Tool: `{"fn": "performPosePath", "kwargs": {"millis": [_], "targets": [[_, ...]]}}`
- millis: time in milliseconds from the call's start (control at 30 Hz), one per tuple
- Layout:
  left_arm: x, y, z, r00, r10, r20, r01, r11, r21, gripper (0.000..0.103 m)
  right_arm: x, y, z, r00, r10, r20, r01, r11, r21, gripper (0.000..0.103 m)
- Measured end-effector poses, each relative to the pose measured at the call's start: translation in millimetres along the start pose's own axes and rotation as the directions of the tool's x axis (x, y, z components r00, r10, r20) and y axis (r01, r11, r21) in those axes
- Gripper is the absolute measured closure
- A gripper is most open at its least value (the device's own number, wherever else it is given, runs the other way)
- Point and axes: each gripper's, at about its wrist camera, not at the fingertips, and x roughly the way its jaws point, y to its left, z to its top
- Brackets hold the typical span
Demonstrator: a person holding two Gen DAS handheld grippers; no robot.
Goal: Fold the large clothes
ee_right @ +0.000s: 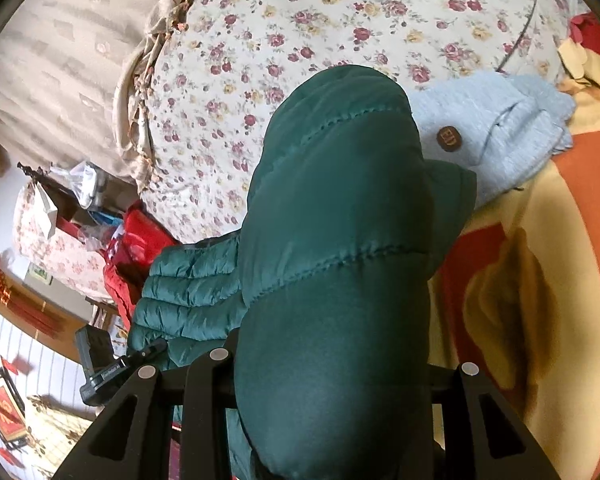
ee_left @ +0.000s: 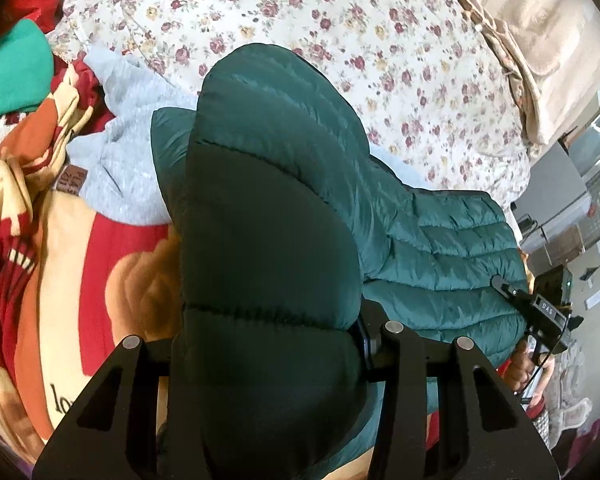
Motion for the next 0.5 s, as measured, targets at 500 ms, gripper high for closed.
{"fn": "performPosePath", "kwargs": {"millis": [500], "targets": [[32.9, 34.2, 29.3, 0.999, 0.033, -0.011, -0.034, 0.998, -0.059, 0.061, 42.8, -2.9, 21.5, 1.000, 0.000, -0.012, 0.000, 1.000, 0.014, 0.066]]}}
